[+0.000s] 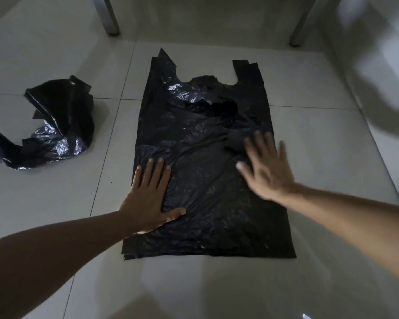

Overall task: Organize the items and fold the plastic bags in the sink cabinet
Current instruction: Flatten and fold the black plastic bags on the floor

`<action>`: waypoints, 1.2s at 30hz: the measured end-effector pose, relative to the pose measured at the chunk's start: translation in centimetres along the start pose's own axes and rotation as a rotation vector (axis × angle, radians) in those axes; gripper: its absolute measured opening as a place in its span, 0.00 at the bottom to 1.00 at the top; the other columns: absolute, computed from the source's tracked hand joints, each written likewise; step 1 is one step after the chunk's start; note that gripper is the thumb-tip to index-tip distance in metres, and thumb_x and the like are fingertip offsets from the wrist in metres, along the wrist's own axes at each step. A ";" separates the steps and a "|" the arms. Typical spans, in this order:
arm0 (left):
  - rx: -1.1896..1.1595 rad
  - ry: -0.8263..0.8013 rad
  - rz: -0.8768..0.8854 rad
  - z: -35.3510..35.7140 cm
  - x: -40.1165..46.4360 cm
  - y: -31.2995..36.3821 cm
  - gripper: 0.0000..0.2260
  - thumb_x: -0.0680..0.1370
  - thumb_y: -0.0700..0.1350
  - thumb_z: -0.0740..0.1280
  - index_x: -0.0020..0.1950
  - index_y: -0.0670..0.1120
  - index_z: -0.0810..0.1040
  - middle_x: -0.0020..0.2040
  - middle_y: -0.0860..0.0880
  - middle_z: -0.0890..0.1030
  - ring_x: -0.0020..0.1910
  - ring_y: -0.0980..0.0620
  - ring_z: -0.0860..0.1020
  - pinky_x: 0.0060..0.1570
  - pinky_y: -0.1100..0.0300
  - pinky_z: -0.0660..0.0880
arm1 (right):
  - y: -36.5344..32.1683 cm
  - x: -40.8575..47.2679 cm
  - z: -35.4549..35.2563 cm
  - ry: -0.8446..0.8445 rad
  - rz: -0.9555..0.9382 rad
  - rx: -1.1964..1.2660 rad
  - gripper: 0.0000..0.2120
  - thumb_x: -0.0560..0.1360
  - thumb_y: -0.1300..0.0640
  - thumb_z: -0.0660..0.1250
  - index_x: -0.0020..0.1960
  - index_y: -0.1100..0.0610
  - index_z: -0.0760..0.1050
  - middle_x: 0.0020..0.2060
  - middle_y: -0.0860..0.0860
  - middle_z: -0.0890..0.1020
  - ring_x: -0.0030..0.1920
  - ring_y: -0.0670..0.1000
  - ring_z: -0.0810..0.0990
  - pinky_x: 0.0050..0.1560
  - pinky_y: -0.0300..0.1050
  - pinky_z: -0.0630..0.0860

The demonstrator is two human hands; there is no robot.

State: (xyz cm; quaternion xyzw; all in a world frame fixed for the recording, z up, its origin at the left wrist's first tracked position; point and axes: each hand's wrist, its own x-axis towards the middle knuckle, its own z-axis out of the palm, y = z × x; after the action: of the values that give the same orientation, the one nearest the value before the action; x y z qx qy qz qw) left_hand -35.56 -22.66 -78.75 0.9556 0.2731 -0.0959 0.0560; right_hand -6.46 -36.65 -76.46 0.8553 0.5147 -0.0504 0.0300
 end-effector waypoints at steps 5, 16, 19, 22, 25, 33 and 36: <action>-0.003 0.026 0.012 0.3 0.0 -0.1 0.50 0.70 0.78 0.41 0.78 0.43 0.41 0.78 0.42 0.39 0.77 0.42 0.37 0.75 0.40 0.43 | -5.9 -8.9 2.5 -0.084 -0.463 0.042 0.34 0.79 0.34 0.48 0.79 0.51 0.53 0.79 0.55 0.52 0.79 0.58 0.48 0.76 0.63 0.48; -0.002 0.079 0.018 -0.9 0.1 1.1 0.46 0.74 0.73 0.44 0.79 0.40 0.43 0.78 0.39 0.40 0.77 0.40 0.38 0.74 0.38 0.42 | 2.5 -8.1 1.3 -0.038 -0.004 0.010 0.35 0.79 0.35 0.39 0.80 0.52 0.47 0.79 0.54 0.48 0.79 0.59 0.45 0.76 0.63 0.45; -0.013 0.152 0.101 -2.1 -0.1 4.2 0.40 0.77 0.66 0.48 0.78 0.38 0.46 0.78 0.39 0.41 0.77 0.41 0.39 0.74 0.40 0.44 | -0.8 -7.9 1.7 -0.048 -0.168 0.056 0.31 0.80 0.38 0.43 0.80 0.50 0.49 0.79 0.53 0.48 0.79 0.58 0.44 0.76 0.63 0.46; -0.017 0.164 0.175 -1.9 -0.5 8.3 0.38 0.78 0.64 0.49 0.78 0.37 0.50 0.78 0.38 0.45 0.78 0.40 0.42 0.74 0.41 0.46 | -2.1 -7.9 2.8 -0.079 -0.188 0.022 0.31 0.80 0.38 0.42 0.80 0.50 0.47 0.80 0.54 0.49 0.79 0.58 0.45 0.76 0.64 0.47; -0.034 0.117 0.160 -0.4 -0.9 11.3 0.36 0.79 0.63 0.48 0.78 0.37 0.51 0.78 0.38 0.47 0.78 0.41 0.44 0.74 0.41 0.48 | -2.0 -7.9 3.2 -0.083 -0.177 -0.004 0.31 0.80 0.38 0.40 0.80 0.50 0.44 0.80 0.52 0.46 0.79 0.56 0.42 0.76 0.61 0.44; -0.078 0.095 -0.219 0.9 -1.7 3.6 0.38 0.77 0.69 0.41 0.80 0.47 0.45 0.79 0.46 0.43 0.78 0.45 0.42 0.75 0.41 0.43 | -1.8 -8.1 3.0 -0.056 -0.199 0.023 0.31 0.80 0.39 0.45 0.80 0.51 0.51 0.79 0.53 0.52 0.79 0.57 0.47 0.76 0.62 0.48; -0.161 0.097 -0.506 0.4 -1.5 -0.4 0.39 0.75 0.70 0.40 0.79 0.47 0.42 0.79 0.45 0.41 0.78 0.44 0.39 0.74 0.40 0.40 | -1.9 -8.1 2.8 -0.045 -0.204 0.055 0.32 0.80 0.39 0.46 0.80 0.51 0.51 0.79 0.53 0.52 0.79 0.58 0.47 0.76 0.63 0.48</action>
State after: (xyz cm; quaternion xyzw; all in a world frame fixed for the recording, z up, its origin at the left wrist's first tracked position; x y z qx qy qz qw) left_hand -37.09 -23.20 -78.80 0.8529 0.5123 -0.0390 0.0929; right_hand -12.08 -43.14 -78.32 0.7976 0.5968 -0.0865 0.0130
